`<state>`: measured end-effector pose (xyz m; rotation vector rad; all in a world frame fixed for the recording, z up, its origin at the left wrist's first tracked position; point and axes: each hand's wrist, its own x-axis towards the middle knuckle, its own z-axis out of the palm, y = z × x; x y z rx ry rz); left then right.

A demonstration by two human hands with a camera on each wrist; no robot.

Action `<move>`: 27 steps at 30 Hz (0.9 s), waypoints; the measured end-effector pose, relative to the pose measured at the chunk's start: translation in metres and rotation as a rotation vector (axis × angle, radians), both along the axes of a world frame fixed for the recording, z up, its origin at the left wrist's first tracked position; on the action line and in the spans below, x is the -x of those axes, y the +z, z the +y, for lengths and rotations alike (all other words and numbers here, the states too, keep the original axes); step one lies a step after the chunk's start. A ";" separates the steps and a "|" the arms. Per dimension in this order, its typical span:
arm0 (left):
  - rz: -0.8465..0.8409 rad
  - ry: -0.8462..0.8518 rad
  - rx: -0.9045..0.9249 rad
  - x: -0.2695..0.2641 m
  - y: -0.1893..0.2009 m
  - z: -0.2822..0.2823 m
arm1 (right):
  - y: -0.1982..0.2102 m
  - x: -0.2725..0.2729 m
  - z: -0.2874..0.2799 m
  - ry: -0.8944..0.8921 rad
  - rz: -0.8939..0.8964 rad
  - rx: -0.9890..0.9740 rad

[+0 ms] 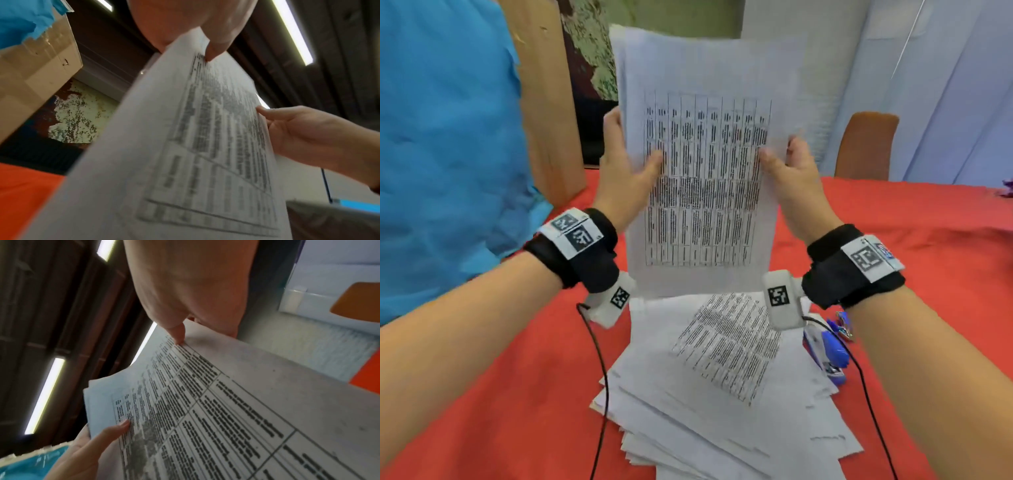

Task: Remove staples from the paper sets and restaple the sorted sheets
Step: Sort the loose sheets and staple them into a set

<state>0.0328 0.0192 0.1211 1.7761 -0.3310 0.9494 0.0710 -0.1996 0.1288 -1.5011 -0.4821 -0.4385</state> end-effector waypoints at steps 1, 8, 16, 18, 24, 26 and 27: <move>-0.021 0.020 0.020 -0.001 0.009 -0.007 | 0.010 -0.001 -0.006 -0.006 -0.040 0.004; 0.140 -0.021 0.197 -0.029 -0.041 -0.029 | -0.044 -0.001 -0.032 -0.121 0.151 0.063; -0.151 0.165 -0.135 -0.026 -0.016 -0.058 | -0.021 0.001 -0.018 -0.259 -0.070 -0.062; -0.238 0.184 -0.038 -0.023 0.008 -0.060 | 0.004 0.006 -0.015 -0.241 -0.174 -0.074; -0.069 0.102 0.136 -0.032 -0.021 -0.049 | -0.027 0.001 -0.020 -0.236 -0.012 -0.029; -0.074 0.036 0.114 -0.030 -0.030 -0.052 | -0.039 -0.001 -0.020 -0.223 -0.002 -0.023; -0.096 0.017 0.110 -0.032 -0.030 -0.053 | -0.040 -0.003 -0.020 -0.216 -0.008 -0.015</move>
